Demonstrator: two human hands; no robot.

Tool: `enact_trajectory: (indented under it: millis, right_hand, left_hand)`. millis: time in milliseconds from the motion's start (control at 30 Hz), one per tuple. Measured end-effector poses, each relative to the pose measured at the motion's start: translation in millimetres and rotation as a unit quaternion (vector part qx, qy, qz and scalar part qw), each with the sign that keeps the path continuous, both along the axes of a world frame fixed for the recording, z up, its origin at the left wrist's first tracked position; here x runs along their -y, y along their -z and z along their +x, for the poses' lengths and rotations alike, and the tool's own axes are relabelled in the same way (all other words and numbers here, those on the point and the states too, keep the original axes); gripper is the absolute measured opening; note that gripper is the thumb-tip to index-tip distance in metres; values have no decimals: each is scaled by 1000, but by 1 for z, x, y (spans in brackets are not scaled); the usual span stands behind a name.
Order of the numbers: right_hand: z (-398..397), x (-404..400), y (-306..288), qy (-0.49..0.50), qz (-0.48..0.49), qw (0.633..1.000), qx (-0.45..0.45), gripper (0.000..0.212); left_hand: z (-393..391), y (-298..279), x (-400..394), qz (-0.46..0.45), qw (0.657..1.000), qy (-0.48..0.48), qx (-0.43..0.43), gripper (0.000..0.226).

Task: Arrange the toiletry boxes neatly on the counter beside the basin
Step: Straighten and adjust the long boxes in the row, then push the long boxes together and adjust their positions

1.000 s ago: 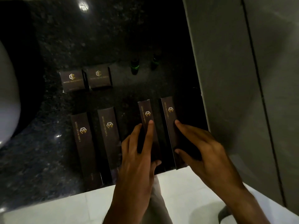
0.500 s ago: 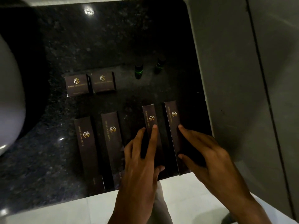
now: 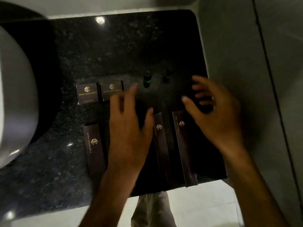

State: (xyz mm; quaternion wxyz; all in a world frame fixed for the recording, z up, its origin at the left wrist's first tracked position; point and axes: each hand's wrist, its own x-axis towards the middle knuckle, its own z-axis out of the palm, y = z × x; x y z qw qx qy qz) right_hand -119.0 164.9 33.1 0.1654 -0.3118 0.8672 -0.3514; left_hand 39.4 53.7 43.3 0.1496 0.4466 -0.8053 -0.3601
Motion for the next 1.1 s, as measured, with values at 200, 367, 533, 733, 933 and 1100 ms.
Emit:
enact_trajectory:
  millis: [200, 367, 533, 733, 933, 1100]
  right_hand:
    - [-42, 70, 50, -45, 18, 999, 3, 66]
    - [-42, 73, 57, -48, -14, 998, -42, 30]
    - [-28, 48, 53, -56, -9, 998, -30, 30]
    - [-20, 45, 51, -46, 16, 998, -43, 32]
    - [-12, 35, 32, -43, 44, 998, -33, 61]
    - [58, 4, -31, -20, -4, 997, -78, 45]
  left_hand:
    - [-60, 36, 49, 38, 998, 24, 35, 70]
    - [-71, 49, 57, -13, 997, 30, 64, 36]
    - [-56, 53, 39, 8, 996, 79, 35, 36]
    - [-58, 58, 36, 10, 997, 75, 14, 35]
    - [-47, 39, 32, 40, 997, 60, -12, 50]
    - [53, -11, 21, -35, 998, -45, -30, 30]
